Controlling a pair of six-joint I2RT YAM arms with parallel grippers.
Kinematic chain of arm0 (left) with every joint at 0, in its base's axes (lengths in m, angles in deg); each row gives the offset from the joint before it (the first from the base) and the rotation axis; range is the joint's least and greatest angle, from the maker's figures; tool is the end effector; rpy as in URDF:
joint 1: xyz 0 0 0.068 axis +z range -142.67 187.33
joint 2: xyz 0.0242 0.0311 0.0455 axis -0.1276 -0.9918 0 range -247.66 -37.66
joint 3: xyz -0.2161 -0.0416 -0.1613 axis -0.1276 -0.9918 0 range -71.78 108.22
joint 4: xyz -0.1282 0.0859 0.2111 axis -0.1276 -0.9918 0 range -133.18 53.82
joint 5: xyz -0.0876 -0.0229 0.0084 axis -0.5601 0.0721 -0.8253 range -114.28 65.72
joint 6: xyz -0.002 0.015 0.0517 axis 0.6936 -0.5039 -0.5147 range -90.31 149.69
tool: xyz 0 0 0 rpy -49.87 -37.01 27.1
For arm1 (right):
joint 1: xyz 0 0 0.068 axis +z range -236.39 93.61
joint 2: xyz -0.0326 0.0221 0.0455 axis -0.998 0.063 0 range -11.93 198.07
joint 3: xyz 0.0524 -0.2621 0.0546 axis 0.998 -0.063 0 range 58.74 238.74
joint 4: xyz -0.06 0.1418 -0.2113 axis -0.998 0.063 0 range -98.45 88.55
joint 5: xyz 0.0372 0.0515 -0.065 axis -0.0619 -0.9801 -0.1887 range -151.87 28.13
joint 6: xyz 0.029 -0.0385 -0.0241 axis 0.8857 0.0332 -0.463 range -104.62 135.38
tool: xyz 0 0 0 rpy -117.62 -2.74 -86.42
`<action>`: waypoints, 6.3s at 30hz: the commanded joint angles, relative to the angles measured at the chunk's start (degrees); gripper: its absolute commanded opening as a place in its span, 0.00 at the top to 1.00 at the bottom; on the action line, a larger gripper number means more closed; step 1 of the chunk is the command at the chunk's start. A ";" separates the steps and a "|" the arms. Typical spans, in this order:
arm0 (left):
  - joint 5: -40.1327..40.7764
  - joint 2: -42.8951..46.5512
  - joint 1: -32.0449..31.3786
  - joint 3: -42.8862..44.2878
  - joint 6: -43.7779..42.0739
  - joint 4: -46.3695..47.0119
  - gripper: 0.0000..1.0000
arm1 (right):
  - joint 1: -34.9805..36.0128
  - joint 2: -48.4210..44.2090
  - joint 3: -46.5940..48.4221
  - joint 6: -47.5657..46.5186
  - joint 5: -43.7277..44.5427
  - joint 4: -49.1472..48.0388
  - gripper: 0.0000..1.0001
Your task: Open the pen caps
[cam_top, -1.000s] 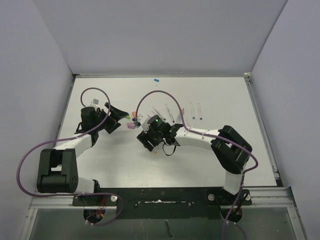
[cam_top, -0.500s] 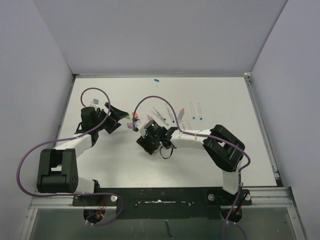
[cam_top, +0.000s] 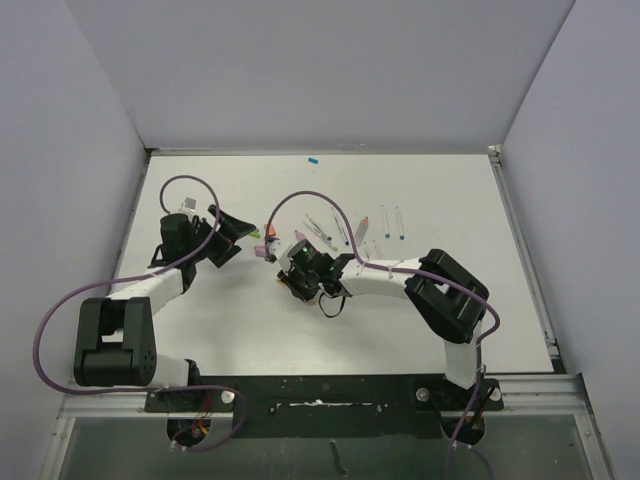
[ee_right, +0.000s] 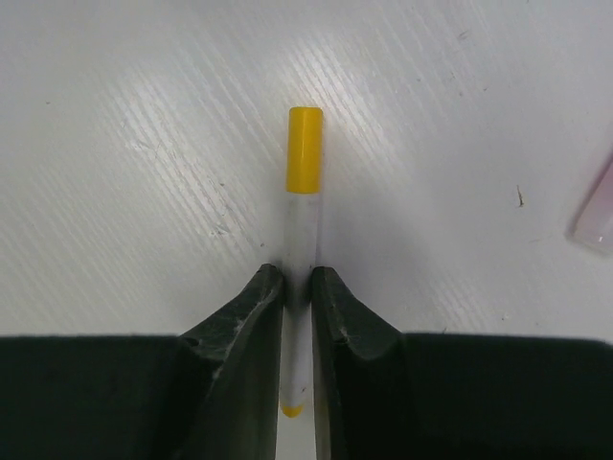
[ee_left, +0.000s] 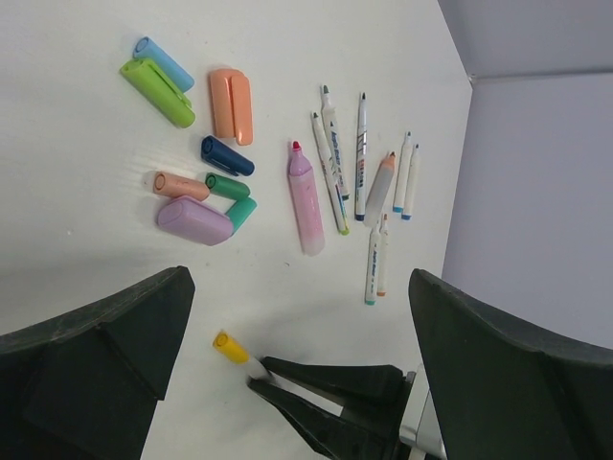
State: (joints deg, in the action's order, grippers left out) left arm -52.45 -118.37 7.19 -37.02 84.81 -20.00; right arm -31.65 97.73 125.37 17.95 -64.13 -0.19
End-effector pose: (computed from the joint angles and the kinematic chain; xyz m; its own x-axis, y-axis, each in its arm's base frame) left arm 0.2823 -0.0174 0.1873 -0.6218 -0.7217 -0.3041 -0.1718 0.5046 -0.8461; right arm 0.2282 0.3253 0.1534 -0.4873 -0.6116 -0.6233 -0.8091 0.5847 0.0588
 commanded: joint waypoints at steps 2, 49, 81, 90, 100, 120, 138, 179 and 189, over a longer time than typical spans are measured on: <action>-2.07 -0.11 0.38 1.68 -0.22 2.98 0.02 | 0.16 0.99 0.28 0.52 0.66 2.14 0.97; -0.13 -11.61 -15.27 7.91 6.12 14.23 0.54 | -11.73 -10.98 -0.16 15.79 -12.64 -12.76 1.00; -1.29 -11.41 -18.02 9.97 5.99 14.49 1.00 | -12.62 -8.96 1.83 16.07 -14.44 -10.82 0.47; -1.28 -11.66 -19.02 10.94 5.59 14.40 1.00 | -12.91 -8.83 2.12 16.06 -14.85 -10.95 0.63; -0.34 -11.20 -19.36 11.46 3.19 12.40 1.00 | -13.25 -9.44 1.72 16.74 -14.96 -11.12 1.00; 2.15 -16.67 -11.55 26.26 -0.54 6.17 1.00 | -13.34 -18.72 -11.78 17.64 -15.37 -7.75 1.00; 0.52 -15.68 -9.09 17.20 -4.76 -1.46 1.00 | -14.40 -19.04 -7.52 10.61 -2.91 -0.67 1.00; -0.57 -13.34 -11.28 3.74 -8.10 -4.71 0.73 | -17.55 -10.26 -8.79 13.63 6.72 -3.22 1.00; -0.31 -10.11 -11.21 3.82 -7.59 -5.39 0.66 | -17.84 -7.27 -7.05 14.28 7.28 -2.73 1.00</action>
State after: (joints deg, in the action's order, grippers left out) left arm -51.97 -131.79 -3.87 -33.56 77.46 -26.20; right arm -48.98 90.17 116.78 31.13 -58.43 -1.09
